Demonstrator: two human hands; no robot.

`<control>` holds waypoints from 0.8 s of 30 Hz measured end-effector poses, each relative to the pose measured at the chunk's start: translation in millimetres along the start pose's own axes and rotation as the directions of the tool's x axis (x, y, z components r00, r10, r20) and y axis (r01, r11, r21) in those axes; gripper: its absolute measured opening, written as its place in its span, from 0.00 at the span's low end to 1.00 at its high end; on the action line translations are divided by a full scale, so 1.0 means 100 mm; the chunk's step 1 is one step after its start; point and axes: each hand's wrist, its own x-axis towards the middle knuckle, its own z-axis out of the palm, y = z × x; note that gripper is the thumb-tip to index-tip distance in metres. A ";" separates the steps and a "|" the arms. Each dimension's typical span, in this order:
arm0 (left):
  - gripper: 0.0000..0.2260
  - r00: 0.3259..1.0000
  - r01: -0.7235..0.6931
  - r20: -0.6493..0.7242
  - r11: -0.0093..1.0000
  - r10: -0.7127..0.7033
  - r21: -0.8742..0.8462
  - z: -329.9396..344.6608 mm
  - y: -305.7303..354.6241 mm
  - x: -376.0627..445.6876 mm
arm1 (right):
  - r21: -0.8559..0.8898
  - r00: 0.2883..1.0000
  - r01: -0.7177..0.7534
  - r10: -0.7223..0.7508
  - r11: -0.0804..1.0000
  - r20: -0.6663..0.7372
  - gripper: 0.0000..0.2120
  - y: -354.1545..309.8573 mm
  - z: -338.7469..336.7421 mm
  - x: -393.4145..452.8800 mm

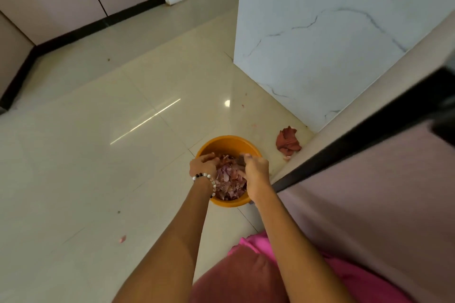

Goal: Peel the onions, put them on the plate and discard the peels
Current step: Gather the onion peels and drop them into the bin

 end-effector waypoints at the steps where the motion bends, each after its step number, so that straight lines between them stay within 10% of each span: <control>1: 0.06 0.999 -0.048 -0.002 0.999 0.048 0.009 -0.04 0.06 -0.05 | -0.046 0.998 0.067 -0.067 0.997 0.002 0.14 -0.08 -0.01 -0.12; 12: 0.08 0.854 -0.474 0.036 0.804 0.520 -0.359 -0.40 1.42 -1.94 | 0.187 0.747 0.608 -0.635 0.772 0.195 0.13 -1.19 -0.78 -2.22; 24: 0.06 0.303 -0.689 0.462 0.527 0.833 -0.498 0.53 1.59 -4.54 | 0.145 0.450 0.893 -0.855 0.426 -0.257 0.11 -1.45 -2.92 -3.49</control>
